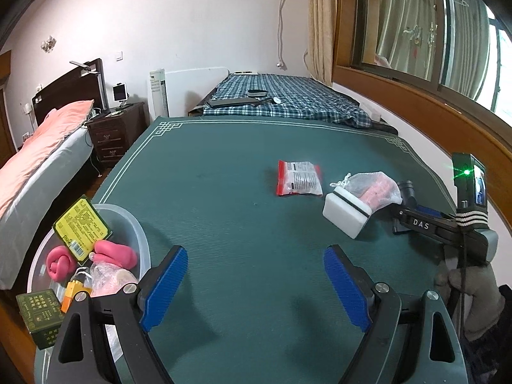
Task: Organize objects
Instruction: 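Grasp the black rubber funnel stand with the right gripper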
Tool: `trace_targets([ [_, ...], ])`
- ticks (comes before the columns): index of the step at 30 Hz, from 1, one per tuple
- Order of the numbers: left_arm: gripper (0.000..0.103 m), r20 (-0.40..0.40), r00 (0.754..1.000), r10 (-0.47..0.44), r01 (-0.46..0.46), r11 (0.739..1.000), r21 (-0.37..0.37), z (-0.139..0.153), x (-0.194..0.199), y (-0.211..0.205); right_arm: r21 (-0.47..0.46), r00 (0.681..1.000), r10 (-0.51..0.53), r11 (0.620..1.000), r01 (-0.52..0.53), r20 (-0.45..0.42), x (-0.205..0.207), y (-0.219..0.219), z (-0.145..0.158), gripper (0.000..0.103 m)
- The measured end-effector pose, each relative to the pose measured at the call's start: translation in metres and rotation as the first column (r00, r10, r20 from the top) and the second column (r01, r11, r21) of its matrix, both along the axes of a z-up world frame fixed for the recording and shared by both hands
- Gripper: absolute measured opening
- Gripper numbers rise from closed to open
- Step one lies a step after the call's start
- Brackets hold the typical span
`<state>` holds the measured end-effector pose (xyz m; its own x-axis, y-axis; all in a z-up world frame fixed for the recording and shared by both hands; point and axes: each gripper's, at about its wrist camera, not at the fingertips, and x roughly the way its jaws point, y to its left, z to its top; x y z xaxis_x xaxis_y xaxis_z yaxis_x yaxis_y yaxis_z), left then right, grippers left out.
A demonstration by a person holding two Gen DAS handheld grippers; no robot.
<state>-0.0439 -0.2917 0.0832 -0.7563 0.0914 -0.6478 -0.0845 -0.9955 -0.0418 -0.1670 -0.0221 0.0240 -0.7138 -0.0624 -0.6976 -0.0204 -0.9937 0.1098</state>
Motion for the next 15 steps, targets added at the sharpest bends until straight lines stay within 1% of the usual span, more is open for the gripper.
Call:
trace_targets([
  [1, 0.09, 0.003, 1.0, -0.002, 0.002, 1.0, 0.0, -0.001, -0.001, 0.001, 0.005, 1.0, -0.001, 1.0, 0.001, 0.0, 0.0, 0.0, 0.0, 0.067],
  [2, 0.09, 0.004, 1.0, -0.003, 0.003, 1.0, 0.001, -0.001, -0.003, 0.002, 0.007, 1.0, 0.002, 1.0, -0.002, 0.001, -0.001, 0.0, 0.0, 0.061],
  [3, 0.09, 0.006, 1.0, -0.005, 0.005, 1.0, 0.001, -0.001, -0.004, 0.003, 0.006, 1.0, 0.007, 1.0, -0.007, 0.002, 0.0, 0.0, 0.0, 0.059],
  [10, 0.09, 0.017, 0.999, -0.029, 0.029, 1.0, 0.007, -0.005, -0.013, 0.013, 0.005, 1.0, 0.002, 1.0, -0.002, -0.002, 0.004, 0.004, 0.0, 0.059],
  [15, 0.09, 0.028, 0.998, -0.052, 0.051, 0.999, 0.009, -0.009, -0.023, 0.024, 0.001, 1.0, -0.026, 1.0, 0.026, -0.003, 0.015, 0.019, 0.0, 0.059],
])
